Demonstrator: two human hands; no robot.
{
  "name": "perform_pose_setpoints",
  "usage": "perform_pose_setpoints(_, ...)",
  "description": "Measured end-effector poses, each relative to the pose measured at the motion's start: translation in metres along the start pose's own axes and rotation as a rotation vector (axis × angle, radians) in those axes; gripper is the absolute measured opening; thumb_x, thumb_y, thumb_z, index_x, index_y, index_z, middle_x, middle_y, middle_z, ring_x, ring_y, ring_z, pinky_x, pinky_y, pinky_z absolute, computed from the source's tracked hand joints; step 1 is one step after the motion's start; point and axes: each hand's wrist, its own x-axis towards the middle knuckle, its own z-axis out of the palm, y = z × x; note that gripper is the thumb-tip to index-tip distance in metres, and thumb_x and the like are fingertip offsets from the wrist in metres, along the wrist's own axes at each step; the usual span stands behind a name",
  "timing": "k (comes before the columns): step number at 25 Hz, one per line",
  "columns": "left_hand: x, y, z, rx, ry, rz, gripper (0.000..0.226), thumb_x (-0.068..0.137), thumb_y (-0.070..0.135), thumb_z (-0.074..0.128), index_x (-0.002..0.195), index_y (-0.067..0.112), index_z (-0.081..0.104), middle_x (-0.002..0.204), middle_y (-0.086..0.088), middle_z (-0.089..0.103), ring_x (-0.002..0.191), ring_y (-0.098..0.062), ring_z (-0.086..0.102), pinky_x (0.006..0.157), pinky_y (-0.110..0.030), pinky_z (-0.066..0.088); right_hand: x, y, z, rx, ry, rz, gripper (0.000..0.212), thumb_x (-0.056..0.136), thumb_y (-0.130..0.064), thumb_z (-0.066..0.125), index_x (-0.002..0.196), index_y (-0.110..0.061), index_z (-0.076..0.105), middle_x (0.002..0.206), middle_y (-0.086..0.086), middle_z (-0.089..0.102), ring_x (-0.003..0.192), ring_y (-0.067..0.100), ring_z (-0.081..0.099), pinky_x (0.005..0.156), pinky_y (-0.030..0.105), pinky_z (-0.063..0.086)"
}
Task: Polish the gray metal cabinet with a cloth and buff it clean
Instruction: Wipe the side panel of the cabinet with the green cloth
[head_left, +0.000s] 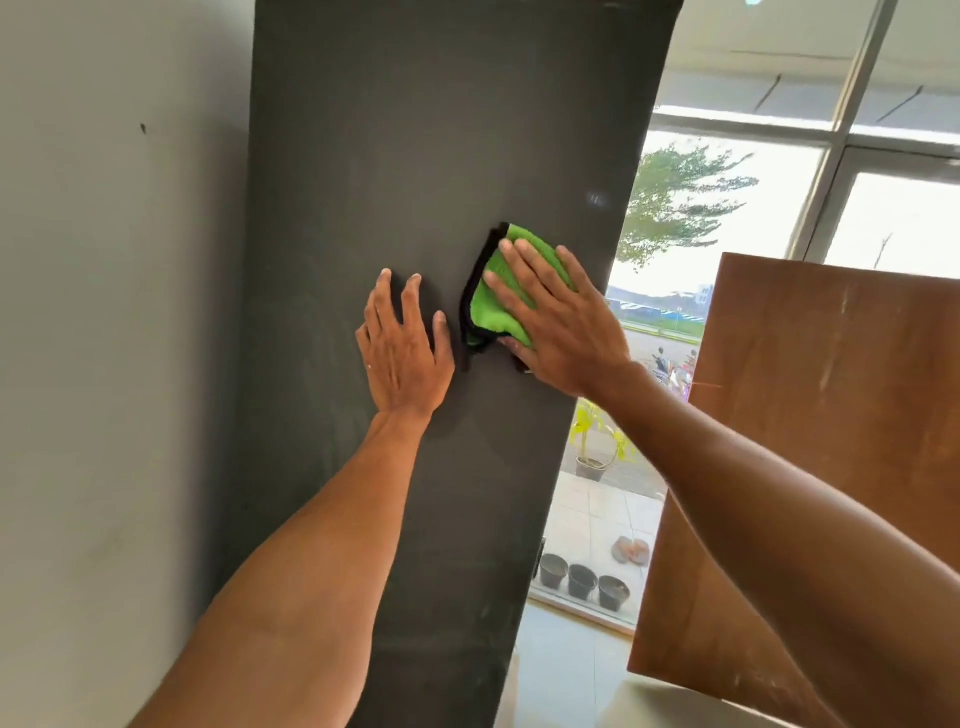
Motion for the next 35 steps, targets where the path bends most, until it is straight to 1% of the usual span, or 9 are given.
perform_pose_setpoints(3,-0.019,-0.013,0.005,-0.011,0.015,0.057,0.047,0.103,0.032,0.046,0.148,0.016,0.046,0.161,-0.015,0.035,0.142,-0.034,0.040,0.103,-0.048,0.041,-0.055,-0.058,0.020,0.071,0.012,-0.027,0.071,0.104,-0.051,0.035,0.163,-0.017,0.016,0.169,0.017,0.005,0.157,0.031,0.003,0.125,0.055,0.008)
perform_pose_setpoints(6,-0.048,-0.038,0.015,-0.021,0.036,0.096,0.049,0.102,0.031,0.050,0.148,0.016,0.047,0.161,-0.016,0.035,0.141,-0.035,0.040,0.104,-0.049,0.040,-0.137,-0.128,0.050,0.035,-0.065,-0.287,0.079,0.100,-0.052,0.045,0.163,-0.016,0.015,0.169,0.018,0.005,0.157,0.032,0.005,0.126,0.054,0.010)
perform_pose_setpoints(9,-0.069,-0.056,0.023,-0.013,0.040,0.140,0.051,0.101,0.032,0.052,0.149,0.015,0.047,0.162,-0.017,0.034,0.143,-0.035,0.039,0.106,-0.048,0.038,-0.136,-0.116,0.058,-0.058,-0.084,-0.534,0.081,0.096,-0.056,0.047,0.162,-0.017,0.021,0.169,0.015,0.012,0.156,0.030,0.011,0.125,0.054,0.009)
perform_pose_setpoints(14,-0.079,-0.064,0.024,0.000,0.015,0.157,0.050,0.103,0.036,0.047,0.150,0.018,0.045,0.163,-0.015,0.033,0.146,-0.033,0.037,0.108,-0.046,0.036,-0.071,-0.063,0.025,-0.007,-0.026,0.000,0.069,0.105,-0.053,0.028,0.163,-0.019,0.015,0.170,0.015,0.006,0.157,0.030,0.006,0.126,0.054,0.009)
perform_pose_setpoints(16,-0.085,-0.068,0.026,-0.003,0.026,0.173,0.050,0.104,0.036,0.046,0.151,0.019,0.045,0.163,-0.014,0.033,0.146,-0.031,0.036,0.109,-0.045,0.035,-0.084,-0.086,0.029,0.001,-0.013,0.073,0.070,0.105,-0.055,0.026,0.163,-0.018,0.011,0.170,0.016,0.002,0.157,0.031,0.002,0.125,0.055,0.007)
perform_pose_setpoints(22,-0.102,-0.079,0.035,-0.017,0.057,0.202,0.048,0.104,0.030,0.046,0.150,0.018,0.046,0.163,-0.014,0.033,0.147,-0.030,0.036,0.108,-0.046,0.035,-0.157,-0.141,0.060,-0.052,-0.149,-0.374,0.073,0.104,-0.058,0.027,0.164,-0.020,0.008,0.170,0.014,-0.002,0.157,0.029,0.000,0.125,0.053,0.010)
perform_pose_setpoints(27,-0.108,-0.081,0.035,0.005,0.050,0.217,0.049,0.105,0.033,0.042,0.151,0.018,0.043,0.164,-0.013,0.031,0.149,-0.029,0.034,0.109,-0.045,0.035,-0.127,-0.111,0.042,-0.044,-0.059,-0.008,0.070,0.105,-0.056,0.028,0.163,-0.021,0.012,0.170,0.013,0.003,0.157,0.028,0.004,0.126,0.052,0.009)
perform_pose_setpoints(30,-0.113,-0.087,0.039,-0.027,0.068,0.208,0.048,0.105,0.033,0.042,0.151,0.019,0.044,0.164,-0.013,0.032,0.148,-0.029,0.035,0.109,-0.045,0.036,-0.143,-0.145,0.050,-0.005,-0.032,0.084,0.071,0.104,-0.055,0.031,0.163,-0.021,0.013,0.170,0.015,0.002,0.157,0.029,0.001,0.125,0.054,0.009)
perform_pose_setpoints(35,-0.144,-0.103,0.050,-0.036,0.083,0.240,0.048,0.105,0.033,0.042,0.151,0.020,0.045,0.164,-0.013,0.032,0.148,-0.029,0.036,0.110,-0.046,0.037,-0.211,-0.196,0.077,-0.029,-0.135,-0.285,0.071,0.105,-0.057,0.026,0.164,-0.021,0.007,0.170,0.014,-0.003,0.157,0.029,-0.003,0.126,0.053,0.007)
